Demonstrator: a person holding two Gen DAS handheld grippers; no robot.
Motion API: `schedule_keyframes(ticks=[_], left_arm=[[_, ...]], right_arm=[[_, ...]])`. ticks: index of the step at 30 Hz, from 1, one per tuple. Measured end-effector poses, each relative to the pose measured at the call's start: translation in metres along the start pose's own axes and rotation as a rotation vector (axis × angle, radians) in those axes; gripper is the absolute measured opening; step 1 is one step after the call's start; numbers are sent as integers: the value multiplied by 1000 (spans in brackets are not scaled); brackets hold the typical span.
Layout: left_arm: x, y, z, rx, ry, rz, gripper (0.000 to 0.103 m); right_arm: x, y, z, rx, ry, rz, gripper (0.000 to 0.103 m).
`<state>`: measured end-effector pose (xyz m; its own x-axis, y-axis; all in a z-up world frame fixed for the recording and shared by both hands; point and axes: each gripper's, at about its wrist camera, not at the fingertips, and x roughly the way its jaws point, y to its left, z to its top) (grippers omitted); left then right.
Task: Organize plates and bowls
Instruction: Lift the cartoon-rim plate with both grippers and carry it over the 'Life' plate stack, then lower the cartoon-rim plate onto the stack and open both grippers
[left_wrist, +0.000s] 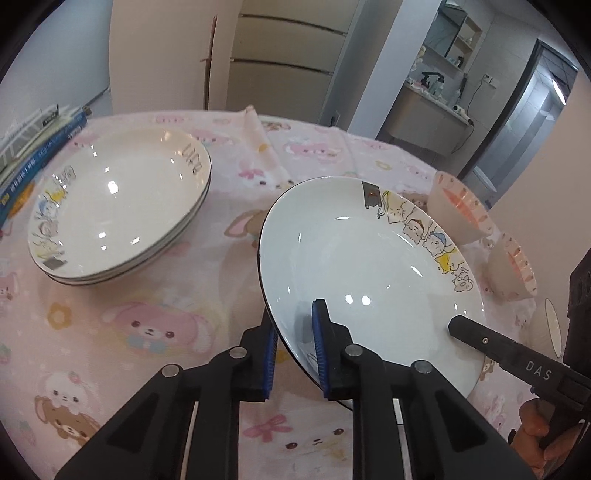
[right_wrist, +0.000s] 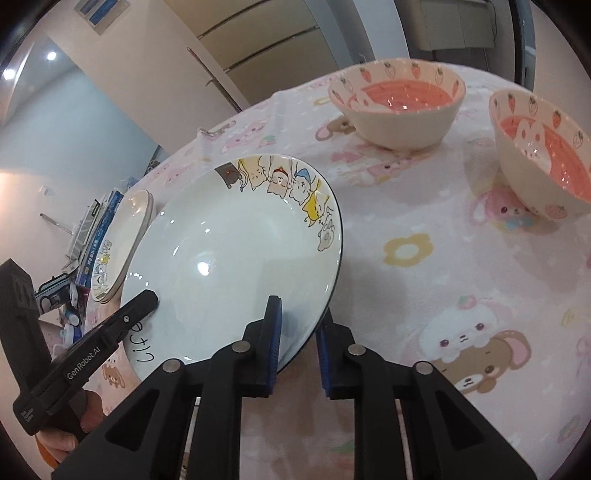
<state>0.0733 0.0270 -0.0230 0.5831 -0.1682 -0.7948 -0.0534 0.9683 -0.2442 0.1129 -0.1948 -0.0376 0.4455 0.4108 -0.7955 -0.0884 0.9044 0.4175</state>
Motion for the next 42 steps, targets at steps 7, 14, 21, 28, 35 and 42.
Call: schedule_keyframes(ticks=[7,14,21,28,35,42], left_arm=[[-39,1,5,-14,-70,-31,20],[-68,16,10,-55,-117,-29,20],[-90,48,12,-102,-148,-2,20],[-100,88,11,-159,-172,43,20],[-102,141,15,-243,-194,79,20],[-91,178,23,-290,-198,111,20]], right_arm=[[-34,21,6,-55,-67,19,18],[-45,52,17,-129,-82,33,18],[-35,90,20,-190,-68,59,18],[-10,134,22,-252,-38,75,18],[23,180,31,-306,-7,111,18],[60,210,36,-329,28,122,17]])
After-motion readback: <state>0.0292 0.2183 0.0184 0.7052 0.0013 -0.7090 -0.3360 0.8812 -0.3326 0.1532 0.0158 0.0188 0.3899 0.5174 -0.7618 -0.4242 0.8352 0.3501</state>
